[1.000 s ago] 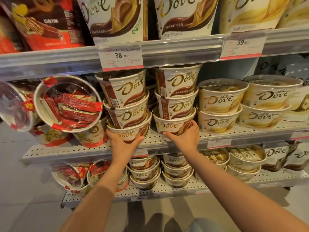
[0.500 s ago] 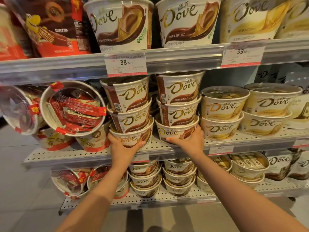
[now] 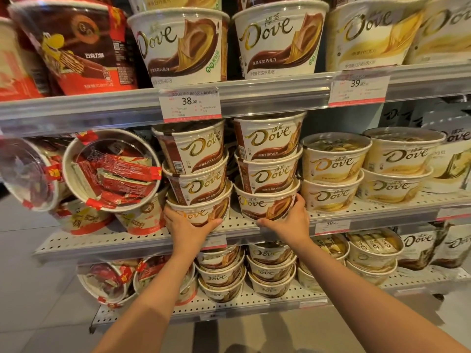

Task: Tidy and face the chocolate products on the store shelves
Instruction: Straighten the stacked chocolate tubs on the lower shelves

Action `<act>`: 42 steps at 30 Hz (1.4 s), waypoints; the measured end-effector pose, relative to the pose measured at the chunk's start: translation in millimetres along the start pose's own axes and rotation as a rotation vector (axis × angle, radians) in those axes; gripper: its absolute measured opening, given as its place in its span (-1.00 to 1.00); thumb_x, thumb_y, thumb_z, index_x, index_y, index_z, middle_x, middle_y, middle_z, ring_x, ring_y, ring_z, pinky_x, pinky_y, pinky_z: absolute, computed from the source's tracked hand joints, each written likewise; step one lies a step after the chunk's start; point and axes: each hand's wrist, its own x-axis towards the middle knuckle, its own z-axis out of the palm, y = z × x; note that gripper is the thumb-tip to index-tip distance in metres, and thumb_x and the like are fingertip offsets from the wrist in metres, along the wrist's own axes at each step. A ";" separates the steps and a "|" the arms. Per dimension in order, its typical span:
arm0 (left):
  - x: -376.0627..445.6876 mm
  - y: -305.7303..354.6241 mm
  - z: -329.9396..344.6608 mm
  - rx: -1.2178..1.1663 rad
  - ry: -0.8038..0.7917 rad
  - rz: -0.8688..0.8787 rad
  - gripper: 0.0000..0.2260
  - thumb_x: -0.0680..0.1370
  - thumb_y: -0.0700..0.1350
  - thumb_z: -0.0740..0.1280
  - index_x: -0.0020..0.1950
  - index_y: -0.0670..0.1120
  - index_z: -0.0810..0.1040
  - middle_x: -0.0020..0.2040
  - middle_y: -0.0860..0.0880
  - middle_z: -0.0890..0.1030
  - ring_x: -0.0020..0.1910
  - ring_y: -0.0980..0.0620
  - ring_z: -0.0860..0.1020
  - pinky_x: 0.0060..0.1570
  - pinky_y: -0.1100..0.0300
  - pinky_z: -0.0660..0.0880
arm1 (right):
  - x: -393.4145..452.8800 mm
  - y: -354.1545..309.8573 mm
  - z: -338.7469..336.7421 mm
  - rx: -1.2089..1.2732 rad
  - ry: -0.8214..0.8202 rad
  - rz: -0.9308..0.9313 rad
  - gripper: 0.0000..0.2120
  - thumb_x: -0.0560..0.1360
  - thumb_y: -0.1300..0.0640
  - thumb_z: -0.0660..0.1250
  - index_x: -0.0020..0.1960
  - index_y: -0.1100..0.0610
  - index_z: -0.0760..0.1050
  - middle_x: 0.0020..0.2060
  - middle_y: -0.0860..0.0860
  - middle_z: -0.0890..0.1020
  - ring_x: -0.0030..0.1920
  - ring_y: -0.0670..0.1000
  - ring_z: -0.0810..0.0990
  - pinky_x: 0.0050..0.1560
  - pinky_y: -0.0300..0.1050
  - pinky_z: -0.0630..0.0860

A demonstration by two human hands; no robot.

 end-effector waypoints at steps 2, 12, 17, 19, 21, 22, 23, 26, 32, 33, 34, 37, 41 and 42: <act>0.1 1.3 -1.2 -0.005 -0.016 -0.008 0.13 0.15 0.01 0.63 0.45 -0.23 -0.05 0.44 -0.19 0.15 0.45 -0.13 0.14 0.43 0.05 0.13 | 1.1 -2.7 -2.7 0.014 -0.014 0.037 0.15 0.04 -0.08 0.65 0.43 0.15 0.08 0.33 0.11 0.40 0.38 0.15 0.30 0.39 0.05 0.26; -14.6 19.1 -13.7 0.073 0.026 -0.042 0.01 0.23 0.04 0.59 0.44 -0.26 0.04 0.41 -0.24 0.21 0.43 -0.19 0.17 0.41 -0.08 0.20 | -1.0 -16.8 -27.6 0.107 -0.176 0.064 0.15 0.11 -0.06 0.63 0.47 0.18 0.03 0.40 0.13 0.31 0.40 0.13 0.30 0.39 0.11 0.31; -38.4 48.0 -14.5 -0.017 0.257 0.183 -0.08 0.32 -0.01 0.54 0.47 -0.21 0.05 0.43 -0.19 0.14 0.43 -0.12 0.12 0.42 -0.01 0.14 | -22.6 -44.2 -45.5 0.111 0.167 -0.270 -0.09 0.30 -0.08 0.51 0.47 0.06 0.07 0.39 0.05 0.24 0.39 0.02 0.26 0.39 -0.01 0.29; -26.6 63.0 -14.4 -0.038 0.266 0.179 -0.04 0.28 0.02 0.56 0.48 -0.19 0.03 0.44 -0.17 0.13 0.44 -0.10 0.13 0.42 0.01 0.14 | -16.0 -61.9 -48.1 0.070 0.159 -0.332 0.00 0.27 -0.09 0.53 0.49 0.05 0.00 0.43 0.04 0.17 0.43 0.03 0.19 0.41 0.00 0.23; -15.9 75.5 -13.4 -0.060 0.263 0.134 0.03 0.24 0.04 0.58 0.48 -0.18 0.01 0.44 -0.17 0.12 0.44 -0.11 0.13 0.42 0.01 0.16 | -3.9 -72.3 -44.8 0.114 0.078 -0.287 0.12 0.21 -0.08 0.57 0.51 0.05 -0.10 0.47 0.04 0.12 0.48 0.04 0.11 0.45 0.04 0.17; -13.8 80.0 -12.0 -0.072 0.257 0.105 0.04 0.22 0.04 0.59 0.47 -0.19 0.02 0.44 -0.18 0.13 0.43 -0.12 0.15 0.41 0.02 0.18 | 1.4 -73.8 -41.8 0.151 0.037 -0.249 0.19 0.19 -0.06 0.59 0.52 0.05 -0.16 0.49 0.05 0.10 0.49 0.05 0.09 0.46 0.06 0.15; -13.0 83.0 -10.3 -0.080 0.256 0.077 0.03 0.21 0.03 0.60 0.45 -0.20 0.04 0.42 -0.19 0.15 0.42 -0.13 0.17 0.38 0.02 0.20 | 5.7 -73.4 -38.5 0.182 0.006 -0.208 0.25 0.17 -0.05 0.60 0.53 0.05 -0.22 0.50 0.05 0.09 0.50 0.06 0.08 0.47 0.08 0.13; -8.6 87.0 -4.7 -0.086 0.279 0.042 0.00 0.18 0.01 0.62 0.41 -0.23 0.10 0.39 -0.21 0.19 0.37 -0.14 0.22 0.35 0.03 0.24 | 15.0 -72.2 -32.8 0.258 -0.029 -0.089 0.30 0.17 -0.07 0.60 0.51 0.07 -0.31 0.51 0.07 0.11 0.49 0.10 0.11 0.46 0.15 0.14; 0.4 88.6 -2.4 -0.058 0.325 0.041 0.01 0.20 0.05 0.60 0.42 -0.24 0.08 0.41 -0.21 0.21 0.40 -0.15 0.22 0.41 0.01 0.21 | 22.2 -76.8 -35.8 0.248 -0.051 -0.048 0.32 0.06 -0.13 0.62 0.53 0.11 -0.17 0.47 0.07 0.21 0.47 0.10 0.19 0.43 0.16 0.21; 0.0 87.6 -3.0 -0.049 0.322 0.053 -0.01 0.21 0.05 0.60 0.42 -0.25 0.09 0.41 -0.22 0.22 0.40 -0.15 0.23 0.41 0.00 0.21 | 21.6 -77.0 -35.6 0.234 -0.040 -0.049 0.34 -0.02 -0.21 0.61 0.52 0.10 -0.10 0.46 0.07 0.24 0.46 0.10 0.20 0.42 0.17 0.24; 0.2 85.8 -3.7 -0.043 0.314 0.061 -0.02 0.22 0.05 0.59 0.41 -0.26 0.10 0.40 -0.22 0.24 0.40 -0.16 0.24 0.41 -0.01 0.21 | 21.4 -77.0 -35.4 0.214 -0.030 -0.043 0.37 -0.10 -0.29 0.57 0.51 0.09 -0.04 0.44 0.07 0.26 0.45 0.09 0.22 0.40 0.18 0.27; 1.1 82.0 -8.4 -0.018 0.281 0.082 -0.03 0.26 0.07 0.56 0.44 -0.26 0.09 0.42 -0.23 0.26 0.41 -0.17 0.23 0.41 -0.04 0.20 | 22.1 -77.7 -33.3 0.144 0.014 -0.031 0.28 -0.05 -0.28 0.58 0.48 0.13 0.06 0.41 0.09 0.28 0.44 0.10 0.20 0.40 0.16 0.28; 0.1 80.6 -13.1 -0.001 0.243 0.116 -0.04 0.33 0.06 0.52 0.50 -0.25 0.02 0.46 -0.20 0.23 0.44 -0.15 0.14 0.41 0.03 0.13 | 22.7 -74.5 -27.0 0.086 0.080 -0.017 0.19 0.04 -0.25 0.58 0.47 0.15 0.10 0.40 0.11 0.27 0.44 0.11 0.16 0.42 0.08 0.23; -1.0 80.9 -13.0 -0.004 0.231 0.115 -0.03 0.35 0.06 0.51 0.50 -0.25 -0.02 0.47 -0.20 0.20 0.45 -0.14 0.11 0.41 0.06 0.10 | 22.9 -73.6 -26.6 0.081 0.077 -0.019 0.18 0.05 -0.25 0.58 0.47 0.15 0.09 0.41 0.10 0.26 0.44 0.11 0.15 0.42 0.08 0.21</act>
